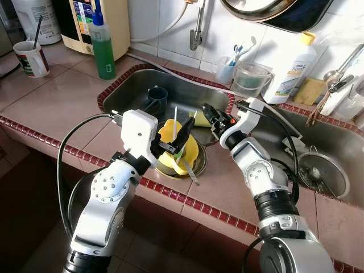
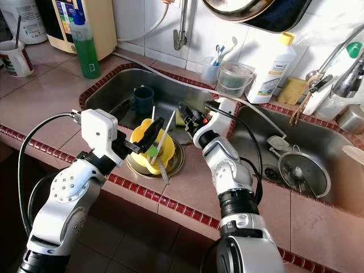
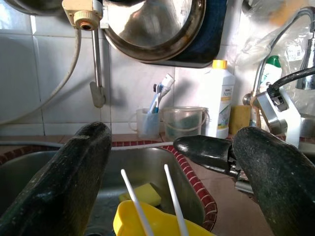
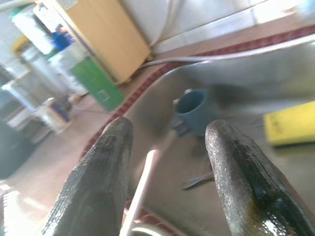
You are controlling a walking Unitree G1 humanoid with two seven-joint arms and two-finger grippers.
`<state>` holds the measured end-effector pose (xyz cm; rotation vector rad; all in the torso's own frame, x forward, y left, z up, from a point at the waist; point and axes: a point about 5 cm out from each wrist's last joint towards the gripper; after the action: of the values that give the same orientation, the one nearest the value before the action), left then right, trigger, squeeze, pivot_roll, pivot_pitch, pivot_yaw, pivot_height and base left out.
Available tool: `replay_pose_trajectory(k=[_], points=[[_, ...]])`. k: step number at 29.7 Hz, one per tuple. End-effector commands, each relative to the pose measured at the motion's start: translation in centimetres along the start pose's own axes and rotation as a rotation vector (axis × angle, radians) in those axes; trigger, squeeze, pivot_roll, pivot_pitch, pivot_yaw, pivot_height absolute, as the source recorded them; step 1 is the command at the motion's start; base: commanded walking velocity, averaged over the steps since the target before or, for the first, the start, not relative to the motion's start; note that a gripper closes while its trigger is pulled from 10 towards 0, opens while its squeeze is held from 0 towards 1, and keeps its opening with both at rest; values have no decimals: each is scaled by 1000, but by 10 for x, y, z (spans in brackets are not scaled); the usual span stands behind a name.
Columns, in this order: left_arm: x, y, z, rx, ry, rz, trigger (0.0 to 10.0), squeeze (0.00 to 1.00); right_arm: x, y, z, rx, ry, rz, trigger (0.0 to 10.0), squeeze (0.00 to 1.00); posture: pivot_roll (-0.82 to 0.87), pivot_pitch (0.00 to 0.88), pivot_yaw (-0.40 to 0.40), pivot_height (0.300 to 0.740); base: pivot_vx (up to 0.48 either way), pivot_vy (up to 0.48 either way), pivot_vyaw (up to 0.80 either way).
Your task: Kitchen organization
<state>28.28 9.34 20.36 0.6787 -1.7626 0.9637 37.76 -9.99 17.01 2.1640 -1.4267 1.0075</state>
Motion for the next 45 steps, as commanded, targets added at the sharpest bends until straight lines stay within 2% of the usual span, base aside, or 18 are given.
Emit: replay_pose_trajectory(k=[1, 10, 20, 26, 31, 37, 43, 44, 45], points=[[3, -2, 2, -4, -9, 12, 10000, 0, 7, -2, -2, 36, -23, 3, 10000, 0, -146, 74, -128, 740, 0, 0, 0], [4, -1, 3, -4, -9, 13, 10000, 0, 7, -12, -7, 58, -71, -17, 10000, 0, -139, 73, -130, 740, 0, 0, 0], [5, -1, 3, -3, -8, 15, 10000, 0, 10, -16, 3, 3, -168, -34, 10000, 0, -134, 78, -133, 740, 0, 0, 0], [-1, 5, 9, -32, 4, -14, 10000, 0, 7, -16, 6, -11, -156, -58, 10000, 0, -135, 81, -134, 740, 0, 0, 0], [-8, 13, 19, -89, -25, -46, 10000, 0, -1, -15, 7, 6, -118, -111, 10000, 0, -135, 88, -137, 740, 0, 0, 0], [-5, 12, 19, -82, -20, -39, 10000, 0, -12, -12, 6, 31, -95, -167, 10000, 0, -134, 97, -140, 740, 0, 0, 0], [-4, 12, 19, -77, -19, -37, 10000, 0, -16, -10, 8, 28, -102, -177, 10000, 0, -137, 99, -141, 740, 0, 0, 0], [-4, 12, 19, -77, -20, -37, 10000, 0, -16, -10, 8, 22, -105, -180, 9255, 0, -137, 100, -141, 740, 0, 0, 0], [-4, 12, 19, -77, -20, -37, 10000, 0, -16, -10, 8, 22, -105, -180, 9255, 0, -137, 100, -141, 740, 0, 0, 0]])
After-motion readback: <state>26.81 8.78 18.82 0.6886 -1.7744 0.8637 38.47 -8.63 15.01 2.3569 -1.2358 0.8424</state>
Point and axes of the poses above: a point about 5 cm out from each wrist's last joint towards the gripper, its own y axis pointing back from the gripper into the wrist, its own x axis along the axis of the wrist's last joint, z = x × y, and after that the axes turned 6 degrees about -y, right-handed
